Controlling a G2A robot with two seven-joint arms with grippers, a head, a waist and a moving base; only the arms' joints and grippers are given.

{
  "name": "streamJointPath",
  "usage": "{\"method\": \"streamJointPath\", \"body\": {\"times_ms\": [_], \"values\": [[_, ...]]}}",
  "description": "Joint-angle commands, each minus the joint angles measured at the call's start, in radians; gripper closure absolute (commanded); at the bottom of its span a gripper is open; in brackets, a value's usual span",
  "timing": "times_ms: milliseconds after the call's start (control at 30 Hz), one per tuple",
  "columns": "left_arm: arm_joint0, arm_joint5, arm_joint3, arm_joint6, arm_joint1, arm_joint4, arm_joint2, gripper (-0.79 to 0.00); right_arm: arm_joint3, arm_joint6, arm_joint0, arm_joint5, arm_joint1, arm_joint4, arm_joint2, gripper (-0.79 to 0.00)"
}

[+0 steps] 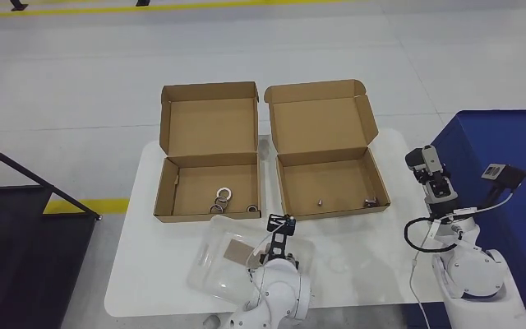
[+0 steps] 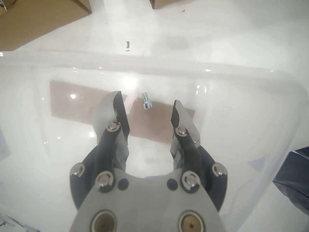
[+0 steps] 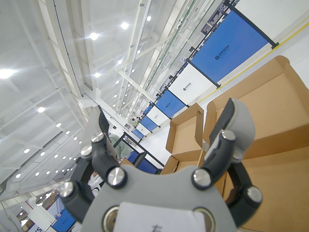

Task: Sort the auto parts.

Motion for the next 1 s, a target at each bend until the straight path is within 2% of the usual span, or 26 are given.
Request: {"method": "streamJointPath", "body": {"times_ms": [0,333,733,867,967], "values": [[-0.009,-0.008,0.016,-0.008,-0.006,0.001,-0.003,-0.366,0.0,0.0,0.0,0.0,0.0,0.0,0.0,-0.785],[-0.009,-0.035,0.017,-0.035,-0.012,0.004,-0.022,-0.332,0.0,0.0,0.0,0.0,0.0,0.0,0.0,-0.785],[-0.03,-0.024,0.071,-0.024,-0.021,-0.006,-0.015,-0.308,0.0,0.0,0.0,0.0,0.0,0.0,0.0,-0.785],[-0.035,-0.023,0.088,-0.023,-0.025,0.005,-0.023,-0.274,0.0,0.0,0.0,0.0,0.0,0.0,0.0,-0.785],[-0.036,-0.022,0.095,-0.022,-0.027,0.015,-0.029,-0.2,0.0,0.0,0.0,0.0,0.0,0.0,0.0,-0.785]]}}
